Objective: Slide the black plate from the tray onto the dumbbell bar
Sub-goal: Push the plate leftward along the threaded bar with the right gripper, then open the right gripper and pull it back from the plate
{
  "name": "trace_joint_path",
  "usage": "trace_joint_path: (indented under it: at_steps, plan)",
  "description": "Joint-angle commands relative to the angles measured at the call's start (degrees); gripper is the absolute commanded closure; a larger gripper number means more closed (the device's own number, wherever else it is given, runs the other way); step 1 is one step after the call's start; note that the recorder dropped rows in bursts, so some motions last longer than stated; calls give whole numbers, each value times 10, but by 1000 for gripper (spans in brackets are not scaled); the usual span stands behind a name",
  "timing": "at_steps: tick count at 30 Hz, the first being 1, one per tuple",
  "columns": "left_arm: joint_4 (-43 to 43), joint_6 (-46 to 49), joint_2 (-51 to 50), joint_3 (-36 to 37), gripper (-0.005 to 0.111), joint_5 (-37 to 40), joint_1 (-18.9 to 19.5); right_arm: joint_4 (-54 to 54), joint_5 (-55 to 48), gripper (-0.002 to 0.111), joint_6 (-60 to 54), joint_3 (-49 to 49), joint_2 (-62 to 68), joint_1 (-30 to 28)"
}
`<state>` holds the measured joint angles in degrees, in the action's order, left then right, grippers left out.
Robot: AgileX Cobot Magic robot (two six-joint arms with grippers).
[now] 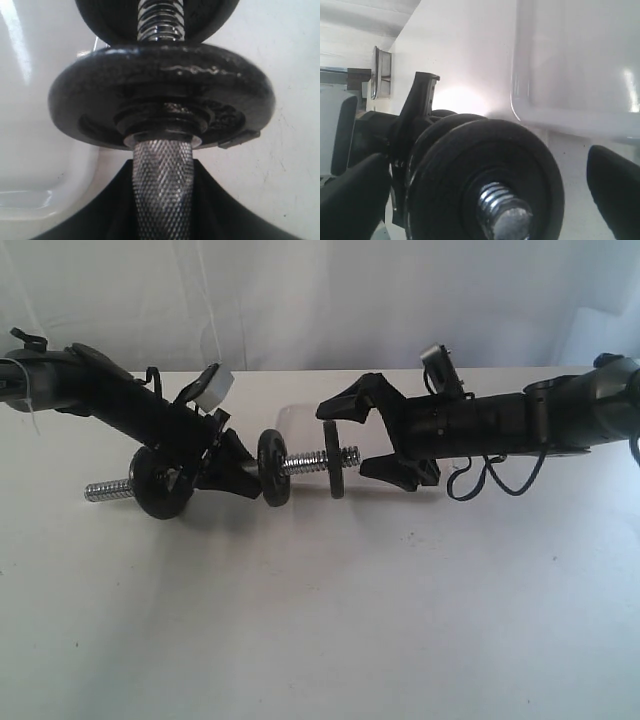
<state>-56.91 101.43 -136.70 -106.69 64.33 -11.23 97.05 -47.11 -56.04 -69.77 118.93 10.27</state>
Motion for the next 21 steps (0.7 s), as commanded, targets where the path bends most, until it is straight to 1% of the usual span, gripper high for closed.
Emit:
trace_joint_path:
  at_steps: [1,5,7,14,21]
  plan:
    - [-296,8,3,0,107,56,8,16,-40,4,-22,-6,-5,0]
    - [-296,8,3,0,107,56,8,16,-89,4,-26,-11,-5,2]
    - [-296,8,3,0,107,56,8,11,-96,4,-26,-11,-5,5]
    - [-296,10,3,0,107,56,8,8,-95,4,-26,-11,10,37]
    - [-296,10,3,0,107,56,8,4,-89,4,-38,-11,11,31]
